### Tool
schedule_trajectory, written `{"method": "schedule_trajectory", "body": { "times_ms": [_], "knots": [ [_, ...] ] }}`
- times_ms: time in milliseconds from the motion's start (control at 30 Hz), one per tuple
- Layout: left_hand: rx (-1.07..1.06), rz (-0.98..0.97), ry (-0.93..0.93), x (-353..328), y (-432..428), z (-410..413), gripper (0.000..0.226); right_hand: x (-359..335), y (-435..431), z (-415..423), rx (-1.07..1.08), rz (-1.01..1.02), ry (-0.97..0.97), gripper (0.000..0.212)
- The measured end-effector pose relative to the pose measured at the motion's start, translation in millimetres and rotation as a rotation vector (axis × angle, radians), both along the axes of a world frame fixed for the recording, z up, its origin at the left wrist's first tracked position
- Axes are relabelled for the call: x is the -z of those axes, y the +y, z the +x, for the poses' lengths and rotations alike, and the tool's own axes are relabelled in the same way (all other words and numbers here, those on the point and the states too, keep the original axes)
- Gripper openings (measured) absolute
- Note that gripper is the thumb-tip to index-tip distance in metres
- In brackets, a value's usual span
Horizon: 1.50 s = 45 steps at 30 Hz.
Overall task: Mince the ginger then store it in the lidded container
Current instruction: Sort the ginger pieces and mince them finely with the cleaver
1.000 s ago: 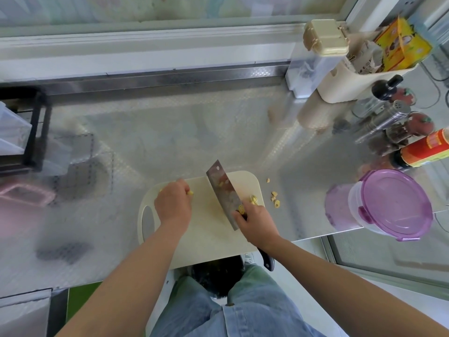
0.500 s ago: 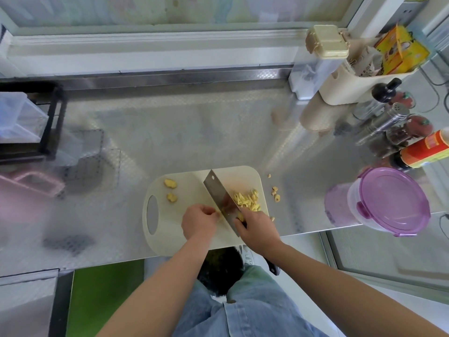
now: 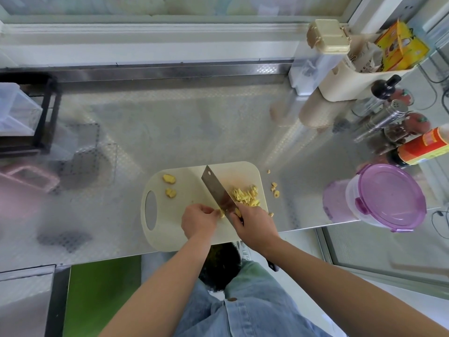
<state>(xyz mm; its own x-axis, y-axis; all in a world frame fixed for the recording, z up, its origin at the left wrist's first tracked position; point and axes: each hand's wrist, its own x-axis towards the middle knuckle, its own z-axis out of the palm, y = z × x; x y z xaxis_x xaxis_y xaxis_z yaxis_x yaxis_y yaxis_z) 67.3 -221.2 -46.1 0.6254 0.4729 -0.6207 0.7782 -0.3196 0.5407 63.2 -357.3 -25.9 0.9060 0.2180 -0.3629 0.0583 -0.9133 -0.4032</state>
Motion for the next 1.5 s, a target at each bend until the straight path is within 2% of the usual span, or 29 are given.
{"method": "schedule_trajectory", "body": {
  "times_ms": [500,800,1000,1100,1267,1500],
  "knots": [
    [0.066,0.029,-0.019,7,2,1,0.011,-7,0,4,-0.04,-0.025,0.015,0.024],
    [0.205,0.125,-0.15,0,2,2,0.005,-6,-4,3,0.007,-0.027,0.025,0.021],
    [0.435,0.216,-0.281,2,6,0,0.015,-5,-9,10,0.089,0.006,0.035,0.025],
    [0.499,0.303,-0.267,4,5,-5,0.035,-5,-9,13,0.076,0.014,0.044,0.026],
    [0.594,0.347,-0.321,4,8,-3,0.011,-3,-9,11,0.002,0.01,0.04,0.029],
    [0.583,0.293,-0.35,6,15,-2,0.022,0,-9,6,0.029,-0.005,0.016,0.024]
  ]
}}
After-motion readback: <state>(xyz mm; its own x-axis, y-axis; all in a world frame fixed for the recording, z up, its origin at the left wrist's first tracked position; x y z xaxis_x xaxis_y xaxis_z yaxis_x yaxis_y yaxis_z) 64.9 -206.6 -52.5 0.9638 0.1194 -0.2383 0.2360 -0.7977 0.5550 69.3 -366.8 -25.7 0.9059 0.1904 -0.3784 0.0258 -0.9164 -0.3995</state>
